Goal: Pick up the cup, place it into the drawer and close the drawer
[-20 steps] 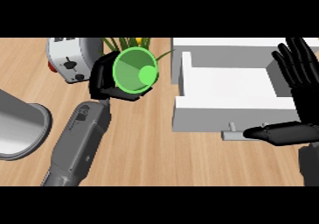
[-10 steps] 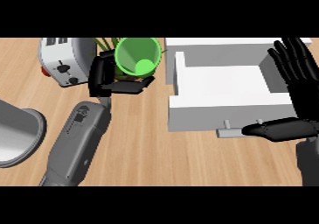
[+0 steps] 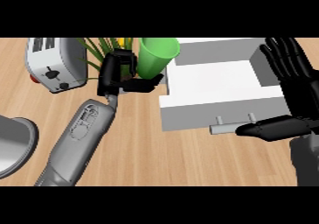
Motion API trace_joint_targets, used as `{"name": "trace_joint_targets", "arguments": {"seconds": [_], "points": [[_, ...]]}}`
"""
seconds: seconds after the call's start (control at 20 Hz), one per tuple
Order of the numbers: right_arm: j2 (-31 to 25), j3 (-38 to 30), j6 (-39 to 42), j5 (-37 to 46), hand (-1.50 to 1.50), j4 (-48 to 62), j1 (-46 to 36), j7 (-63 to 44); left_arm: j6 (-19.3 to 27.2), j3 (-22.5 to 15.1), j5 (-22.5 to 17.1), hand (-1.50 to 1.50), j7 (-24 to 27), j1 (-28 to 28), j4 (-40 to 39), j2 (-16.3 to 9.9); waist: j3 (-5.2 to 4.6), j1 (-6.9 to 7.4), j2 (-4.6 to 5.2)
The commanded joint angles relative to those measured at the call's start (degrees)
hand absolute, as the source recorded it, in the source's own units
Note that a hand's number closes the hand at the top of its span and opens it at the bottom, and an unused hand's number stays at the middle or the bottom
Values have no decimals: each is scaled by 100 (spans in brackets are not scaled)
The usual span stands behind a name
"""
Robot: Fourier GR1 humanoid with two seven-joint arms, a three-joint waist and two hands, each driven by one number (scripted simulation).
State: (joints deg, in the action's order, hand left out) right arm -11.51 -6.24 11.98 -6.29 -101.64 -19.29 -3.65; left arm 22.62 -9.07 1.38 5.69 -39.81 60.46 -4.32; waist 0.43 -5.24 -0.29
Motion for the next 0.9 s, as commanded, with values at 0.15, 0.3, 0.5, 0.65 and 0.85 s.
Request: {"name": "trace_joint_targets", "arguments": {"seconds": [0.15, 0.3, 0.5, 0.65, 0.85], "points": [[15, 60, 59, -18, -150, 61, -171, 73, -333, -854, 76, 150, -865, -1082, -703, 406, -30, -536, 251], [111, 157, 123, -97, -150, 130, -270, 131, -223, -1129, 28, -150, -1035, -1133, -727, 405, -30, -638, 300], [35, 266, 389, -269, -150, 94, -371, 59, -84, -1077, -542, -150, -748, -1369, -903, 416, -49, -683, 332], [226, 580, 710, -681, -150, 40, -490, -91, 12, -1057, -1284, -150, -527, -1560, -954, 424, -59, -709, 317], [145, 1031, 1484, -1089, 150, 79, -461, -103, -233, -870, -1853, -150, 157, -1654, -925, 418, -65, -613, 328]]}}
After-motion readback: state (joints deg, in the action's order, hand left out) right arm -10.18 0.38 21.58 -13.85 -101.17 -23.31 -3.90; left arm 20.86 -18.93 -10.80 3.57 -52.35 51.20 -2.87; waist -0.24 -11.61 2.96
